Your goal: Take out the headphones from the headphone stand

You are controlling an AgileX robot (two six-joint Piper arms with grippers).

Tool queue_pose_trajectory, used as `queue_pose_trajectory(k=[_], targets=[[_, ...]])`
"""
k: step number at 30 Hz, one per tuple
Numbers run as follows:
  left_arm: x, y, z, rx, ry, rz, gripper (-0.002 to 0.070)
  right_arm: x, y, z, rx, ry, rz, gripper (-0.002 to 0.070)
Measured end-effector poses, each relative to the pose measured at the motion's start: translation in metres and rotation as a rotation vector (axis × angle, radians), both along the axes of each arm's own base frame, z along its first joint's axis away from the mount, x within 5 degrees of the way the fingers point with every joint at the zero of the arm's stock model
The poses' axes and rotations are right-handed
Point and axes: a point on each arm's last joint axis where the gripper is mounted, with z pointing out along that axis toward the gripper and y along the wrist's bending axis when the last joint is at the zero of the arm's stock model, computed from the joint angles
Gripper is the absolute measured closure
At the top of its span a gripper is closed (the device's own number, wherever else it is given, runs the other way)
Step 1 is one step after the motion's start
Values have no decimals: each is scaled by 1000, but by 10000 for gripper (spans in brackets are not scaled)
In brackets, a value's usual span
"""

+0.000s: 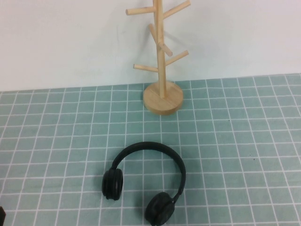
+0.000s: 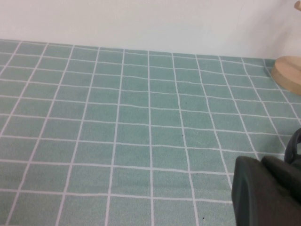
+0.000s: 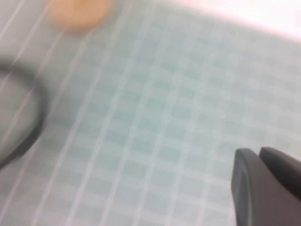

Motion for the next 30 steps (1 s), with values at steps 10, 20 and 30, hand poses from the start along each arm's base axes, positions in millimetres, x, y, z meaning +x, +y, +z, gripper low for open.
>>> queue_pose_trajectory(k=[10,20,30], targets=[[0,0,0,0,0,0,678,-47,-26,-129,110,-449,-212,682],[0,0,0,0,0,0,678,-68,-24,-179,209,-555,-227,682],[0,0,0,0,0,0,678,-67,-24,-181,212,-533,-223,682]])
